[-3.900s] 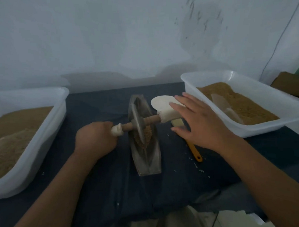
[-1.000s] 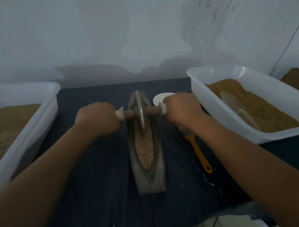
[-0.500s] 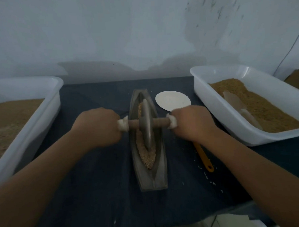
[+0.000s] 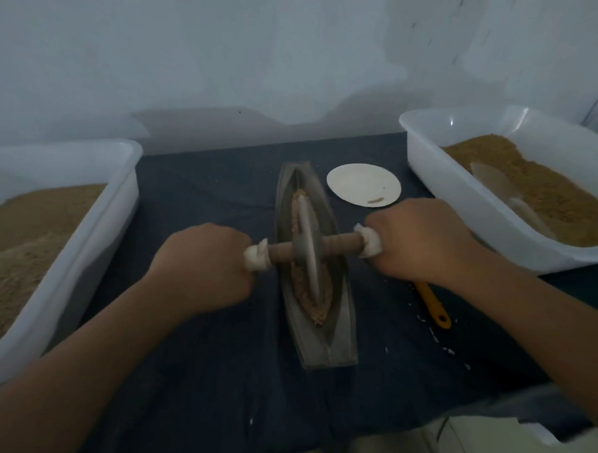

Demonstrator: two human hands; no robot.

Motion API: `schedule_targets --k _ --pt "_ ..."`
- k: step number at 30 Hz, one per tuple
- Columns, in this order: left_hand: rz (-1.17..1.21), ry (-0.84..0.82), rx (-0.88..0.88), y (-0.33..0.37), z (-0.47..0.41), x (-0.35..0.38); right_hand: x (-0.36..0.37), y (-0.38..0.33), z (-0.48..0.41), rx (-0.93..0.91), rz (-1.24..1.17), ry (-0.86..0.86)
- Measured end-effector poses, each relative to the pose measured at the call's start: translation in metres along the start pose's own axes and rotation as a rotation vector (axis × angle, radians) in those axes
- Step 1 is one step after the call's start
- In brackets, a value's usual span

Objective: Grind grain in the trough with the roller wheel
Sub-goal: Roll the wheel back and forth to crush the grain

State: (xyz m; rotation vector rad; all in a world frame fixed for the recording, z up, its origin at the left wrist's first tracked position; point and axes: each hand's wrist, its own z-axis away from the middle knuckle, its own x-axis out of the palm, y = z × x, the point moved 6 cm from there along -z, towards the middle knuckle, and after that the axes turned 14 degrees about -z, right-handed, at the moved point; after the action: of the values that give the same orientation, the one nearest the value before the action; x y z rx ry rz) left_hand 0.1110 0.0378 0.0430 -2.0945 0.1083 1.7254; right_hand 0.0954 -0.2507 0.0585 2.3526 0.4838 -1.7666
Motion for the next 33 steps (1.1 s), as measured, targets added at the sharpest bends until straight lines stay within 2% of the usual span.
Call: schedule_targets --k 2,6,9,11,13,16,18,21,24,27,30,33 --pt "0.043 -0.067 -0.044 -0.003 -0.013 0.007 -0.002 -0.004 -0.016 -0.022 0.020 0.053" --pt "0.065 -0.040 -0.174 -0.012 -0.070 0.001 -0.010 -0.001 -0.065 0.013 -0.034 0.151" --pt "0.093 -0.085 -0.195 -0.015 -0.087 -0.006 -0.011 0.002 -0.081 0.077 0.059 0.129" --pt "0.109 -0.088 -0.165 -0.011 -0.074 -0.005 -0.013 -0.002 -0.075 0.059 0.016 0.101" --pt "0.077 -0.078 -0.109 -0.006 -0.049 0.000 -0.015 -0.006 -0.053 0.054 -0.071 0.016" --pt "0.000 -0.023 -0.010 0.000 -0.011 0.001 -0.007 -0.004 -0.015 0.101 -0.091 -0.253" --pt "0.005 -0.053 0.021 0.000 -0.005 0.004 -0.004 -0.002 -0.008 0.106 -0.088 -0.320" --pt "0.036 -0.115 -0.014 -0.002 -0.031 0.003 -0.005 0.001 -0.033 0.104 -0.039 -0.172" --pt "-0.011 -0.047 -0.110 -0.010 -0.076 -0.012 0.000 0.009 -0.069 0.159 -0.012 -0.037" --pt "-0.044 -0.033 -0.111 -0.008 -0.098 -0.026 0.004 0.016 -0.082 0.183 -0.047 0.029" --pt "-0.028 -0.103 -0.037 -0.001 -0.077 -0.029 0.013 0.021 -0.068 0.234 -0.017 -0.111" --pt "-0.029 -0.158 0.081 0.006 -0.033 -0.021 0.013 0.016 -0.026 0.227 -0.127 -0.305"
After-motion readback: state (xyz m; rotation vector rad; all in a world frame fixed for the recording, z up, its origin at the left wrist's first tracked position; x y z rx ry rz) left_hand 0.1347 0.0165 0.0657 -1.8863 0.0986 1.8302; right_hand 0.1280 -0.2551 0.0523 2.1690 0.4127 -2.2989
